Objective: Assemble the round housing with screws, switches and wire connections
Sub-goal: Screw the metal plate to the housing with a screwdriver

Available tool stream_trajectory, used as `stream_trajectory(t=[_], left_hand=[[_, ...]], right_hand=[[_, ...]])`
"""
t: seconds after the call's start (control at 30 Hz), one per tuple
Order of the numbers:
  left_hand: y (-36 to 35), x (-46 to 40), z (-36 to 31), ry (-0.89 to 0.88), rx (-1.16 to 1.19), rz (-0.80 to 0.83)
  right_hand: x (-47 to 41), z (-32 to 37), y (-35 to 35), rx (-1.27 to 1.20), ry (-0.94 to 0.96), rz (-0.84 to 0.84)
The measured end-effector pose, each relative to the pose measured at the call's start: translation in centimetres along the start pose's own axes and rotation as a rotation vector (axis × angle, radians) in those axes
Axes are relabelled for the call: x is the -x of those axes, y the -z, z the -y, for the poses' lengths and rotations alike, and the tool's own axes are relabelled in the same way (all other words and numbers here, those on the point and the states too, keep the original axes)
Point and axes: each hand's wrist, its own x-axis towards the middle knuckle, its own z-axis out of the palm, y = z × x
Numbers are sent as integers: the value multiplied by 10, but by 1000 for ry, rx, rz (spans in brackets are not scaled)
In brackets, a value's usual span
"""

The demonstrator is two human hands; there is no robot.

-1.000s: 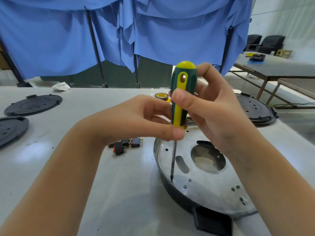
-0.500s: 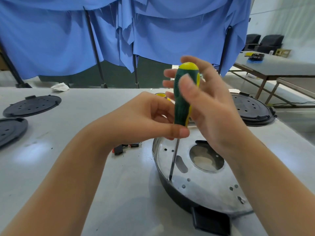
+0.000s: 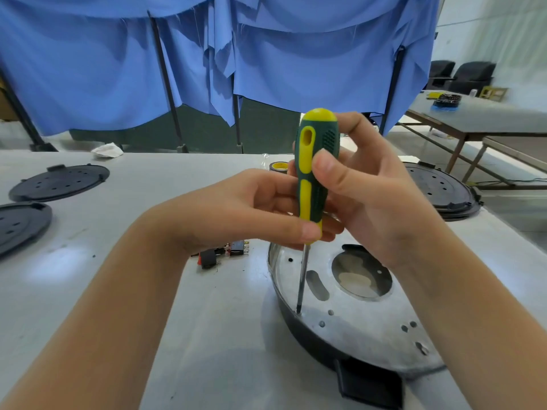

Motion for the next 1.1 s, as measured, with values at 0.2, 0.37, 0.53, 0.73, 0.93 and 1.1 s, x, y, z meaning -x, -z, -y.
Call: stream_trajectory(t=[0.2,0.37,0.53,0.73,0.93,1.1], left_hand=[[-9,-6,-8,0,-193,-268],[-8,-5,-8,-19,-191,-284],[-2,-2,-3,-36,-82,-199],[4,1,1,-25,-24,-69],[6,2,7,-36,75,69],[3,-2,7,-26,-11,85]], right_hand=[[0,-1,-5,86,87,-101],[0,-5,-9,235,198,-256],[-3,-7,-8,114,117,-115],[-2,-1,-4,0,-8,41],[1,-5,-7,130,71,-84],[1,-2,-7,220,120,-132]])
